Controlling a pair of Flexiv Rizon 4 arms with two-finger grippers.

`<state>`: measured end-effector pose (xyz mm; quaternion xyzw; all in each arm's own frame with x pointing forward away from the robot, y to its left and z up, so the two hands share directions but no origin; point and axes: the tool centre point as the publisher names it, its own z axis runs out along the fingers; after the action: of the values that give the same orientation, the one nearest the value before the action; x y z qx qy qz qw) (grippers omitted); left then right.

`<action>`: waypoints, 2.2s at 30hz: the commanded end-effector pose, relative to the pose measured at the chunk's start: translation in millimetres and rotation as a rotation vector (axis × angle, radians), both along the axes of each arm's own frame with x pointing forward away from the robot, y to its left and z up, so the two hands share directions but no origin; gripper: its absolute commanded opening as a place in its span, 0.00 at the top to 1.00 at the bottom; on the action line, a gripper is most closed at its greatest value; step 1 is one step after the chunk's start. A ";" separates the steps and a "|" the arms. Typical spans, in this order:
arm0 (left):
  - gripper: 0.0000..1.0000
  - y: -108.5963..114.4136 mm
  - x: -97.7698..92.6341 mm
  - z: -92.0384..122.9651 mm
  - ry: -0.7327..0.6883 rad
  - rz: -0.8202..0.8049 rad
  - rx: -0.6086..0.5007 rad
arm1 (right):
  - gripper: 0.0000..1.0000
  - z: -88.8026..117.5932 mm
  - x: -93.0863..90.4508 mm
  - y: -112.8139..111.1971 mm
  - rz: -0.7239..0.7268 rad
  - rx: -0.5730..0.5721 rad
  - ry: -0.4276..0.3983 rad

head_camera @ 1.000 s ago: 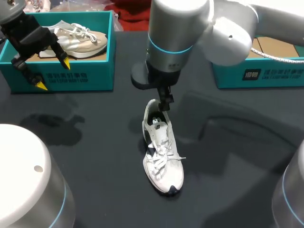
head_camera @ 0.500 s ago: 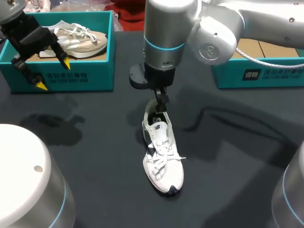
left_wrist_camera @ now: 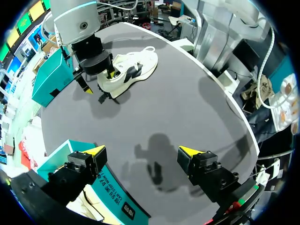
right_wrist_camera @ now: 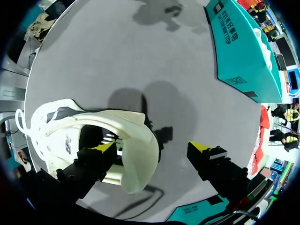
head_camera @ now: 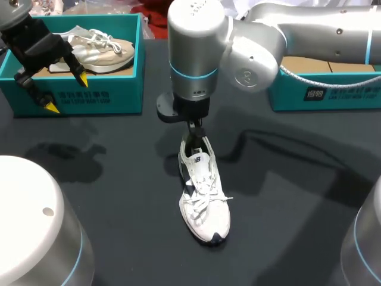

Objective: Take the shoe out of the shoebox, open the shoe tongue, remove and reinsert the insole, then place the shoe into the shoebox

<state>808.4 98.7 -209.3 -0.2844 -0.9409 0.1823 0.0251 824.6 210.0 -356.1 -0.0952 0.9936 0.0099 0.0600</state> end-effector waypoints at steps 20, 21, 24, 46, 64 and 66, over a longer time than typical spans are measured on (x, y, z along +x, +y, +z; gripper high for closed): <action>0.00 0.0 0.7 -0.3 0.001 -0.001 0.002 | 1.00 -25.2 1.3 -8.7 -0.019 0.009 0.041; 0.00 0.0 0.7 -0.3 0.001 -0.001 0.002 | 1.00 -24.4 0.5 -8.7 -0.019 0.009 0.039; 0.00 0.0 0.7 -0.3 0.001 -0.001 0.002 | 1.00 -20.6 -1.9 -8.6 -0.020 0.010 0.031; 0.00 0.0 0.7 -0.3 0.001 -0.001 0.002 | 1.00 97.3 -11.4 -50.0 -0.037 0.016 -0.079; 0.00 0.0 0.7 -0.3 0.001 -0.001 0.002 | 1.00 181.0 64.6 -119.7 0.013 -0.074 -0.128; 0.00 0.0 0.7 -0.3 0.001 -0.001 0.002 | 1.00 188.0 78.0 -130.0 0.031 -0.054 -0.146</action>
<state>808.4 98.7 -209.3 -0.2844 -0.9409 0.1823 0.0251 891.8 93.4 -181.0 -0.1072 0.9845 -0.0384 0.1333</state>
